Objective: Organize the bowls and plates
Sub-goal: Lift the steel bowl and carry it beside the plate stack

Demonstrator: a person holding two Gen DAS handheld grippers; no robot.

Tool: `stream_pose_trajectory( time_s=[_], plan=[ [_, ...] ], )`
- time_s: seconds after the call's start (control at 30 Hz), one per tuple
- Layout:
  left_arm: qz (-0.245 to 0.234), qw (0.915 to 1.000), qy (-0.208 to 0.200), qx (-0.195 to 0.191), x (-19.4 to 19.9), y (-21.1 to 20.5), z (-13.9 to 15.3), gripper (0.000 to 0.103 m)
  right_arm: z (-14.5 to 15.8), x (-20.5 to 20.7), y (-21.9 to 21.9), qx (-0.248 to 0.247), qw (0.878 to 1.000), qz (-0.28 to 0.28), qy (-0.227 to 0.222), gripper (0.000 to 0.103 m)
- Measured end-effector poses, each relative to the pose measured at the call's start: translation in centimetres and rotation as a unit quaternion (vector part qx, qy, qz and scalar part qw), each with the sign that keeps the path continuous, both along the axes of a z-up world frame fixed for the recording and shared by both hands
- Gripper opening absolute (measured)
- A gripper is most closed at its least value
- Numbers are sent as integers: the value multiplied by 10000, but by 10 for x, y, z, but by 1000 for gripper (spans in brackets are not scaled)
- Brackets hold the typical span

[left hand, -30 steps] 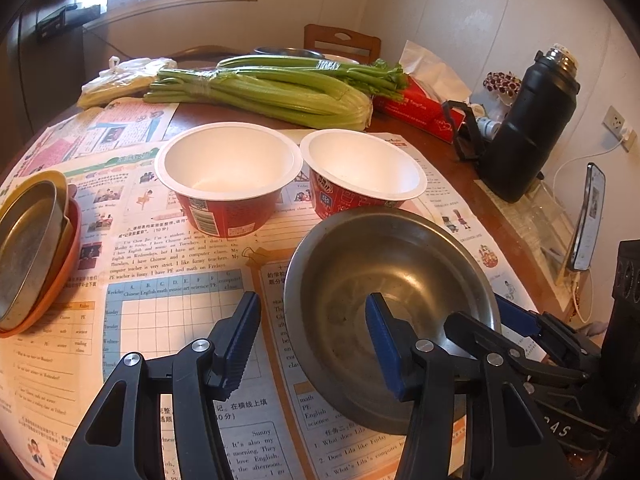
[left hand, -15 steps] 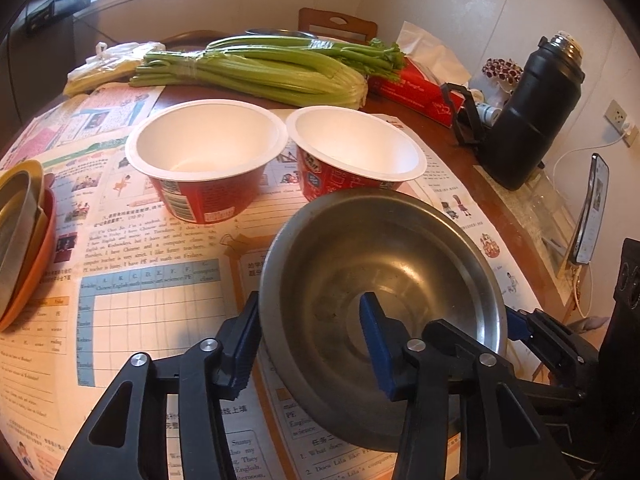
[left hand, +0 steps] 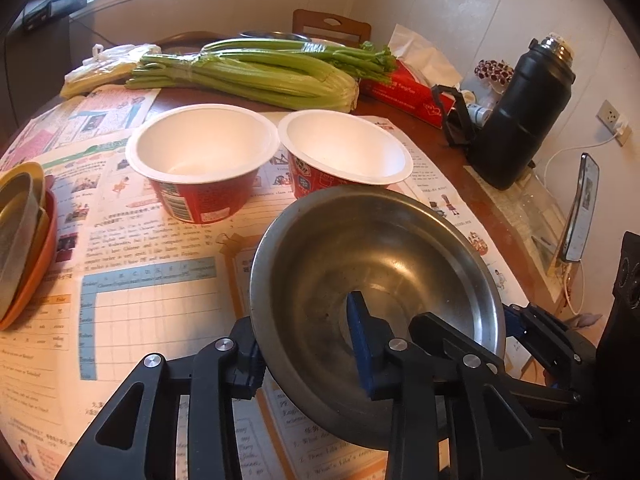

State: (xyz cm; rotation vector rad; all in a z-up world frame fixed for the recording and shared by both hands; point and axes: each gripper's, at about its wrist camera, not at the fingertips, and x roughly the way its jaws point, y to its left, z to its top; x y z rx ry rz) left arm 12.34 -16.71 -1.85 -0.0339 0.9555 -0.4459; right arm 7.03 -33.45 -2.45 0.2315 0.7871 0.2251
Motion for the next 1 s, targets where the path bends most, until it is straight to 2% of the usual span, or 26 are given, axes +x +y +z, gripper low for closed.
stream_pose_trajectory(
  time_s=[0.47, 0.77, 1.0],
  plan=[
    [333, 9991, -267, -30, -28, 57, 26, 37, 25, -12, 50, -132, 9988, 448, -157, 51],
    [530, 9983, -255, -30, -39, 87, 21, 37, 26, -18, 81, -253, 9972, 700, -77, 51],
    [617, 9978, -226, -15, -43, 94, 14, 38, 21, -19, 92, -261, 9961, 840, 32, 52]
  ],
)
